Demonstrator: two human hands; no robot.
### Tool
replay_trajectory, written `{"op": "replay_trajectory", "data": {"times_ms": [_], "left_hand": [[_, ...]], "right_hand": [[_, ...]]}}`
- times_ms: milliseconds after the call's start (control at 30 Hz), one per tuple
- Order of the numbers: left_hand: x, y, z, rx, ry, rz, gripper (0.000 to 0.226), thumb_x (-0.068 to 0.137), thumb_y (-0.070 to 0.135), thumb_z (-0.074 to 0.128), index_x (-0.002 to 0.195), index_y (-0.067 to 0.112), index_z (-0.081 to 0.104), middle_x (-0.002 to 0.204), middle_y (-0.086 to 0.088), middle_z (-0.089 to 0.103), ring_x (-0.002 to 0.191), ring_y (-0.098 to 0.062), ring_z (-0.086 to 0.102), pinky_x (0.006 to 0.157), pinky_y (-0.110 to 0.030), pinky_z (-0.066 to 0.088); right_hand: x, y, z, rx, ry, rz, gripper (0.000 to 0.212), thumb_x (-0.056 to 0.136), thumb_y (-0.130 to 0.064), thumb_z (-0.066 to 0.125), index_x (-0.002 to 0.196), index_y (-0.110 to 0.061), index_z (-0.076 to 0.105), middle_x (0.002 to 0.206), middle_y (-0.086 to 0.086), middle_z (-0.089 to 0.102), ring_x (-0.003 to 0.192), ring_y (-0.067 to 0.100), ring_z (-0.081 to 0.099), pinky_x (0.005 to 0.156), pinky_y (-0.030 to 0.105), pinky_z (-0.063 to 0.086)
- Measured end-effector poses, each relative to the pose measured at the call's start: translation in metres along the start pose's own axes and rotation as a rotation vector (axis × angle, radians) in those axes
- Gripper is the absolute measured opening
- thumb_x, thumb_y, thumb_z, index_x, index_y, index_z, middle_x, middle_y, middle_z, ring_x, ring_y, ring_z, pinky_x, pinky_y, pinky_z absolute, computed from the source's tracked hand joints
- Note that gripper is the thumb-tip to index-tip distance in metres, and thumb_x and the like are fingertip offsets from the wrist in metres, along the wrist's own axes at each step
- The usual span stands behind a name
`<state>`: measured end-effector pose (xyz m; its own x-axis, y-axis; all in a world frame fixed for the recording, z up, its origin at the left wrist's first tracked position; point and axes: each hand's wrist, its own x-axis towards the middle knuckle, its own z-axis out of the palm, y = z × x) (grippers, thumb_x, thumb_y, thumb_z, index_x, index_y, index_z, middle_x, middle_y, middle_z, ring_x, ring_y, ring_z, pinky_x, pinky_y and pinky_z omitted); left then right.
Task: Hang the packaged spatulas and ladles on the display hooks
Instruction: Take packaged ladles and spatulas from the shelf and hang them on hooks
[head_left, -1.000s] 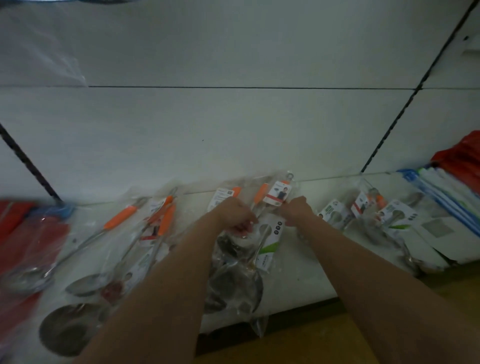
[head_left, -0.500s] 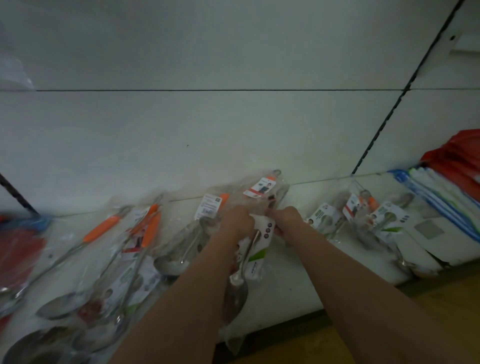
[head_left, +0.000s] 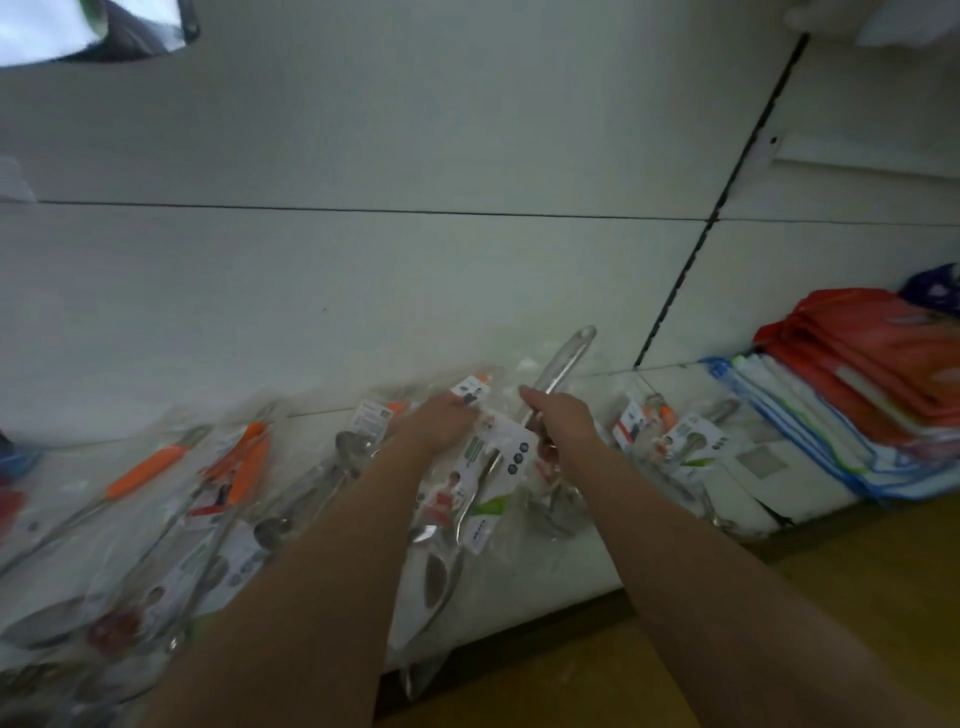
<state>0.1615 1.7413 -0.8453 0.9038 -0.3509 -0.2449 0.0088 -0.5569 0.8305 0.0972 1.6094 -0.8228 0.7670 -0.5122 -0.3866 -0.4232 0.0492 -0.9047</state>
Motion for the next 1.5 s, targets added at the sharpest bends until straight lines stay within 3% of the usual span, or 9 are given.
{"op": "replay_trajectory", "data": {"times_ms": [167,333,433,633,800,1100,1267,1400,1500], "left_hand": [[-0.022,0.044,-0.023,-0.32,0.206,0.248,0.053,0.097,0.035,0.044,0.145,0.022,0.026,0.136,-0.014,0.047,0.127,-0.025,0.045,0.104,-0.034,0.035],[-0.064,0.065,-0.069,-0.421,0.334,0.342,0.051,0.098,0.043,0.035,0.145,0.031,0.023,0.115,-0.004,0.051,0.101,-0.02,0.055,0.096,-0.037,0.043],[-0.079,0.062,-0.088,-0.505,0.327,0.277,0.045,0.098,0.044,0.037,0.141,0.031,0.033,0.102,-0.004,0.06,0.086,-0.017,0.06,0.078,-0.029,0.047],[-0.099,0.051,-0.114,-0.471,0.316,0.139,0.036,0.096,0.045,0.042,0.112,0.017,0.058,0.084,-0.004,0.068,0.082,-0.02,0.063,0.076,-0.029,0.046],[-0.106,0.042,-0.123,-0.354,0.416,0.062,0.05,0.09,0.054,0.046,0.094,0.007,0.062,0.09,-0.012,0.068,0.077,-0.023,0.065,0.074,-0.032,0.052],[-0.143,0.085,-0.113,-0.134,0.466,0.321,0.036,0.092,0.044,0.052,0.115,0.017,0.057,0.096,-0.005,0.064,0.095,-0.025,0.064,0.086,-0.034,0.049],[-0.178,0.131,-0.12,-0.094,0.512,0.452,0.031,0.093,0.036,0.051,0.115,0.016,0.059,0.102,-0.01,0.066,0.096,-0.028,0.064,0.088,-0.038,0.051],[-0.217,0.164,-0.135,-0.063,0.547,0.542,0.03,0.092,0.035,0.053,0.112,0.013,0.057,0.102,-0.015,0.066,0.095,-0.031,0.064,0.088,-0.047,0.051],[-0.245,0.186,-0.151,-0.015,0.579,0.579,0.03,0.093,0.031,0.053,0.113,0.01,0.056,0.102,-0.015,0.066,0.094,-0.031,0.065,0.089,-0.044,0.051]], "right_hand": [[-0.027,-0.027,0.007,-0.031,-0.185,-0.21,0.017,0.084,-0.025,0.069,0.08,-0.015,0.056,0.07,0.004,0.06,0.063,0.016,0.054,0.068,0.029,0.044],[-0.054,-0.049,0.039,-0.32,-0.281,-0.413,0.027,0.085,-0.03,0.067,0.105,-0.012,0.061,0.102,0.011,0.067,0.091,0.027,0.065,0.086,0.039,0.052],[-0.072,-0.057,0.059,-0.388,-0.171,-0.504,0.05,0.087,-0.038,0.063,0.121,-0.007,0.045,0.115,0.014,0.063,0.098,0.027,0.062,0.075,0.027,0.044],[-0.085,-0.073,0.082,-0.604,0.017,-0.659,0.086,0.09,-0.042,0.058,0.15,-0.019,0.001,0.111,0.016,0.066,0.099,0.033,0.064,0.079,0.034,0.047],[-0.092,-0.077,0.091,-0.679,-0.135,-0.682,0.039,0.09,-0.041,0.056,0.12,-0.017,0.056,0.11,0.008,0.068,0.097,0.027,0.064,0.082,0.034,0.052],[-0.135,-0.119,0.051,-0.564,-0.307,-0.649,0.024,0.09,-0.019,0.059,0.108,-0.003,0.063,0.104,0.019,0.068,0.091,0.033,0.067,0.084,0.047,0.055],[-0.181,-0.155,0.012,-0.528,-0.274,-0.753,0.011,0.089,-0.02,0.06,0.081,-0.012,0.061,0.097,0.02,0.068,0.091,0.033,0.067,0.082,0.044,0.056],[-0.223,-0.179,-0.005,-0.516,-0.237,-0.844,0.023,0.089,-0.023,0.061,0.103,-0.005,0.064,0.1,0.016,0.067,0.09,0.03,0.066,0.081,0.04,0.055],[-0.254,-0.198,-0.012,-0.528,-0.221,-0.915,0.012,0.09,-0.021,0.06,0.093,-0.01,0.061,0.089,0.01,0.061,0.072,0.021,0.059,0.067,0.028,0.049]]}}
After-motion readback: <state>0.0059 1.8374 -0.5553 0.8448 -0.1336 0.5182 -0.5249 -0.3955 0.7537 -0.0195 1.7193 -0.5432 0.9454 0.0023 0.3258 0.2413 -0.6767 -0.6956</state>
